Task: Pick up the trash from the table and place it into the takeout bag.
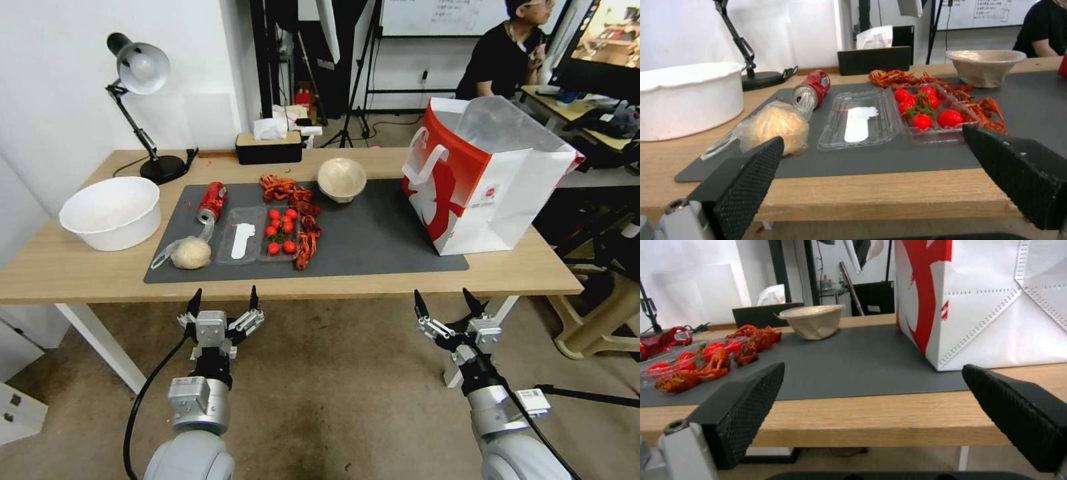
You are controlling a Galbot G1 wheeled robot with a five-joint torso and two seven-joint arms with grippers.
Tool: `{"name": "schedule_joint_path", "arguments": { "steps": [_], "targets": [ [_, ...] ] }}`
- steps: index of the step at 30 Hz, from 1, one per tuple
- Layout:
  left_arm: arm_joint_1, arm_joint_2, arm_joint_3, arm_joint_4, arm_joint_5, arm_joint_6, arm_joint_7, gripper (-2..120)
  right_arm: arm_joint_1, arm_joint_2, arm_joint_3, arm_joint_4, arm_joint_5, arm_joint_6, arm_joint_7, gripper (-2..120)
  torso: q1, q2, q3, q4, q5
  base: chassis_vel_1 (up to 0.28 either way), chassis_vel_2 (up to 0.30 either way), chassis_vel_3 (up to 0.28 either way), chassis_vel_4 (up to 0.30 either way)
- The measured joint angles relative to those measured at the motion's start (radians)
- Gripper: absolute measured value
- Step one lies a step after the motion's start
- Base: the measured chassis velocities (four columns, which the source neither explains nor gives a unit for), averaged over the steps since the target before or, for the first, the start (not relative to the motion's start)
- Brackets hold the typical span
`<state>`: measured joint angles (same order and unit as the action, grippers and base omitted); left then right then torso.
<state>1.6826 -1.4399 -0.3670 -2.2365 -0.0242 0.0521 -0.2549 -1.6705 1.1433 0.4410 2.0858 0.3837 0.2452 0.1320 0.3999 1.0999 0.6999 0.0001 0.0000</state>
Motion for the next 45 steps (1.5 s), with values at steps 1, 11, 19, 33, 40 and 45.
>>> {"name": "schedule_joint_path", "arguments": {
  "steps": [1,11,19,33,40,45],
  "targets": [
    [0.000,0.000,0.000,-0.001,0.000,0.000,0.000,100,0.000,0.000,-0.001,0.000,-0.001,0.000,0.000,100,0.000,0.000,0.000,0.0000,0.0000,0.000,0.000,0.000,0.000],
    [0.002,-0.001,0.001,-0.003,0.000,0.000,0.000,100,0.006,-0.001,-0.009,-0.001,-0.002,-0.001,0.003,100,0.000,0.000,0.000,0.0000,0.0000,0.000,0.000,0.000,0.000],
    [0.002,-0.003,0.002,-0.008,0.001,0.001,0.000,100,0.011,0.000,-0.014,-0.001,-0.002,-0.003,0.005,100,0.000,0.000,0.000,-0.0001,0.0000,0.000,0.000,0.000,0.000],
    [0.004,-0.006,-0.002,-0.017,0.003,0.002,0.000,100,0.077,0.004,-0.064,0.009,-0.017,-0.036,0.024,100,0.000,0.000,0.000,0.0000,0.0000,0.000,0.000,0.000,0.000],
    [0.004,-0.011,-0.007,-0.027,0.002,0.005,0.000,100,0.212,0.018,-0.136,0.028,0.060,-0.117,0.054,100,0.000,0.000,0.000,0.0000,-0.0001,0.000,0.000,0.000,0.000],
    [0.002,-0.018,-0.005,-0.029,0.005,0.006,0.000,100,0.331,0.013,-0.180,0.038,0.237,-0.210,0.102,100,0.000,0.000,0.000,-0.0001,0.0000,0.000,0.000,0.000,0.000]
  ]
}}
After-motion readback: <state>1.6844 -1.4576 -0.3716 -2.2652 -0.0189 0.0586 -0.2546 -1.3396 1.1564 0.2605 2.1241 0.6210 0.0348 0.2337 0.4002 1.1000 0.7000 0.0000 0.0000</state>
